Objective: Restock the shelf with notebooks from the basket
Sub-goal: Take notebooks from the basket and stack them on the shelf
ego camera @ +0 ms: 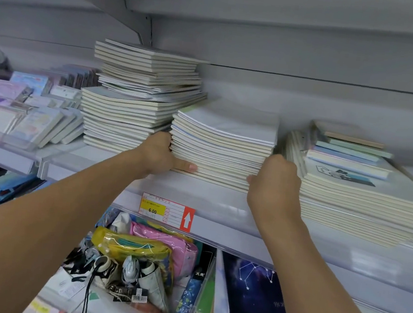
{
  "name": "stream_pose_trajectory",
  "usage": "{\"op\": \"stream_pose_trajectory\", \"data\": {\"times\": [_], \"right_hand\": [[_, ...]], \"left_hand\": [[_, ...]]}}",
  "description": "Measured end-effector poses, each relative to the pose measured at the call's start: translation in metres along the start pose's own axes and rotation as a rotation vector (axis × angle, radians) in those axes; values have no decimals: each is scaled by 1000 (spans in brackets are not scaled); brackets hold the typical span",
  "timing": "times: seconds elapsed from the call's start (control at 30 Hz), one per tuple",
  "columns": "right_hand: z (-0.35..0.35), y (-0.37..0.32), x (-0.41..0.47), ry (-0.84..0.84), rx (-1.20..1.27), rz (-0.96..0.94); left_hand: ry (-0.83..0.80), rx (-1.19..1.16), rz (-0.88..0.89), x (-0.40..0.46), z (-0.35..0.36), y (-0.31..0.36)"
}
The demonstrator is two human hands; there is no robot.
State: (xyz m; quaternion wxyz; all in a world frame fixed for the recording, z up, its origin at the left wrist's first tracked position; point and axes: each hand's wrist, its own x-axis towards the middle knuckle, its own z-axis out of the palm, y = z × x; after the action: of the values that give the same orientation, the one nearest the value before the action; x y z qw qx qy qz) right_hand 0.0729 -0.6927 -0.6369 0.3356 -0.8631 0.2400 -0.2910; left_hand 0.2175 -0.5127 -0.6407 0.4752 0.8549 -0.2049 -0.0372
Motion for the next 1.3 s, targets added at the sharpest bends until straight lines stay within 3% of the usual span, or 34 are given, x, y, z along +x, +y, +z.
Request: {"op": "stream_pose_trajectory", "data": {"times": [0.37, 0.53, 0.67, 0.9, 1.3], "right_hand": [[4, 1, -2, 73, 8, -47], [4, 3, -1, 37, -49, -29], [7, -2, 6, -103, 138, 44], [10, 0, 7, 3, 182, 61], [6, 3, -2, 42, 201, 11]], "left_hand": [[144, 71, 87, -2, 5, -5], [120, 125, 30, -5, 0, 2], [98, 79, 40, -5, 1, 2], [98, -21, 66, -5, 3, -1], [69, -27, 88, -7, 2, -4]]}}
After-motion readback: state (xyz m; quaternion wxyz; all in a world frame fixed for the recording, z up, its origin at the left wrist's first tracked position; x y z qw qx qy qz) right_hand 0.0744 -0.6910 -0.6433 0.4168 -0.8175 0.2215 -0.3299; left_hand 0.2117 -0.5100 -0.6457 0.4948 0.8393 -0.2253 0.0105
